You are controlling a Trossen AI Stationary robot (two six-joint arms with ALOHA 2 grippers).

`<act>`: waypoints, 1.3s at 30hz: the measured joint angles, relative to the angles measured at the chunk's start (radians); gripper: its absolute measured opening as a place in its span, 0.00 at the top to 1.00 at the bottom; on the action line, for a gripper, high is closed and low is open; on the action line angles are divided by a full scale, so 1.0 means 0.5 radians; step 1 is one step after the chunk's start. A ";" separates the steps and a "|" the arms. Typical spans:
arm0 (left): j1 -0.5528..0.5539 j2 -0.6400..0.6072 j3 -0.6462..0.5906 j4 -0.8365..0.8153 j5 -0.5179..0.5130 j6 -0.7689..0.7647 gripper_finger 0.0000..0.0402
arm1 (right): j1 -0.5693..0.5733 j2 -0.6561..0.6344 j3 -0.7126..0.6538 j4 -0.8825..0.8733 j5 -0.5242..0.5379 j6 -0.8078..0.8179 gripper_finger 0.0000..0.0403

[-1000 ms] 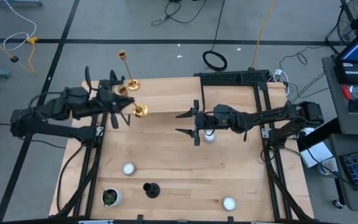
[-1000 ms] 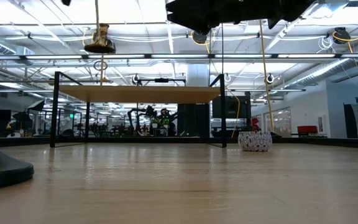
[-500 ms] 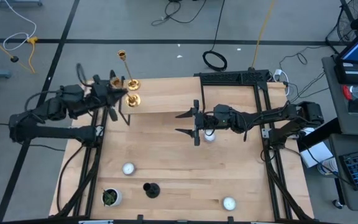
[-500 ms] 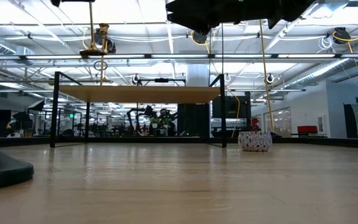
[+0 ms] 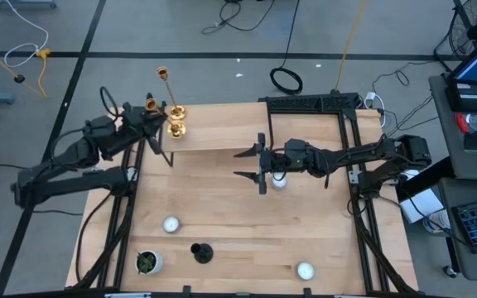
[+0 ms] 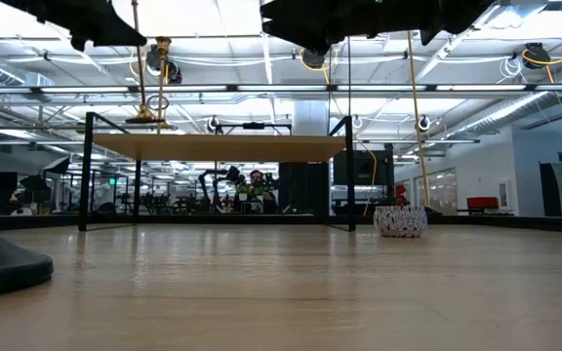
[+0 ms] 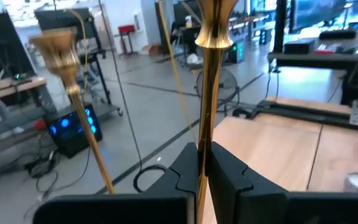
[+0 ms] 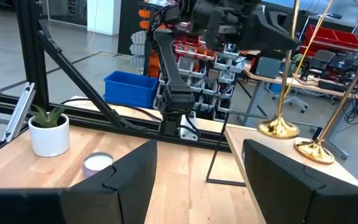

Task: Pick & Place candle stick holders
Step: Put the gold candle holder on the shelf

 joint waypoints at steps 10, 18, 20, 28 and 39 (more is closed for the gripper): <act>0.267 0.121 -0.002 -0.029 0.155 -0.089 0.96 | 0.000 0.000 -0.033 -0.008 0.000 -0.001 0.42; 0.438 0.289 -0.001 0.042 0.191 -0.138 0.96 | 0.000 0.000 -0.059 -0.009 -0.001 -0.001 0.42; 0.465 0.316 -0.001 0.064 0.244 -0.145 0.96 | 0.000 0.000 -0.060 0.004 -0.001 -0.001 0.42; 0.537 0.336 0.000 0.084 0.274 -0.135 0.92 | 0.000 0.000 -0.060 0.001 -0.001 0.000 0.42; 0.571 0.349 -0.002 0.034 0.261 -0.060 0.87 | 0.000 0.000 -0.060 0.001 -0.001 -0.001 0.42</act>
